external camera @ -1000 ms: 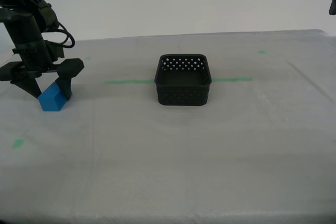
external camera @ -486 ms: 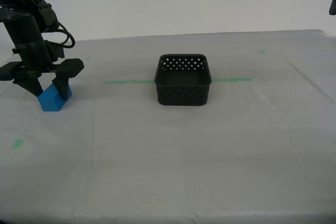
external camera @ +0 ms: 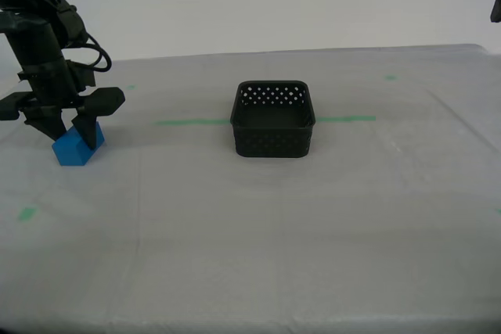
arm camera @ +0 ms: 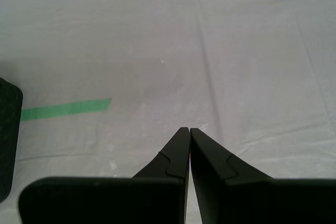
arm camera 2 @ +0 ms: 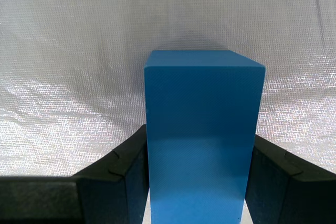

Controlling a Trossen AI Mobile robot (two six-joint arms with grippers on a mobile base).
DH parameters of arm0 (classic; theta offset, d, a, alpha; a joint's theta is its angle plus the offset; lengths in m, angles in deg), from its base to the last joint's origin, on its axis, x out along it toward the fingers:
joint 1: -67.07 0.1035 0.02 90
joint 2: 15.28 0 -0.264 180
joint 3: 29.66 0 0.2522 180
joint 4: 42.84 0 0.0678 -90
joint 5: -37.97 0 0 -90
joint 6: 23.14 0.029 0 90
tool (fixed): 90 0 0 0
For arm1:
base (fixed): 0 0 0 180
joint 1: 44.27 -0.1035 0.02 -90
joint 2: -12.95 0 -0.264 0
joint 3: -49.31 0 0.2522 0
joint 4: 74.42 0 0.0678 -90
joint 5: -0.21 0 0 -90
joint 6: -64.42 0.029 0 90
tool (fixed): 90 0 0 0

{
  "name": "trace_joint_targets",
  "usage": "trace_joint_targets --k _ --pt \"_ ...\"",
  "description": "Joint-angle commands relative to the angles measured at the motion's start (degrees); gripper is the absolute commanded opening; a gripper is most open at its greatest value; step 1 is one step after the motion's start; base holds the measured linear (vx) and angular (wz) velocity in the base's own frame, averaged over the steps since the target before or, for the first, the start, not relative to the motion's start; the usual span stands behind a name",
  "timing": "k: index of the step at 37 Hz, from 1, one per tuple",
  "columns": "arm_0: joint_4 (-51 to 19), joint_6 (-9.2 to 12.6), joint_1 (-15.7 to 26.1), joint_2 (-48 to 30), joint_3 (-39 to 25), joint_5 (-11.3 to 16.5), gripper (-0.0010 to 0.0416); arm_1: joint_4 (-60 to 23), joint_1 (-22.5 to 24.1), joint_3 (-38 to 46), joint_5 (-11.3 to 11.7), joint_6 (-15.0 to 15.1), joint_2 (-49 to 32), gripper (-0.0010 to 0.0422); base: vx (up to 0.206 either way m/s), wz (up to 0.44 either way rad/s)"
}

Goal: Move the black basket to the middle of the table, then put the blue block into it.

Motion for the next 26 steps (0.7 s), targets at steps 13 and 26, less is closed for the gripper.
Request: trace_joint_targets --k 13,26 --pt "-0.02 0.02 0.02 0.00 -0.04 0.09 0.0004 0.26 -0.07 0.04 0.44 -1.86 -0.02 -0.0005 0.000 0.000" --pt "-0.02 0.02 0.02 0.00 -0.04 0.09 0.0004 -0.07 -0.04 0.04 1.60 -2.08 0.04 0.0002 0.000 0.000"
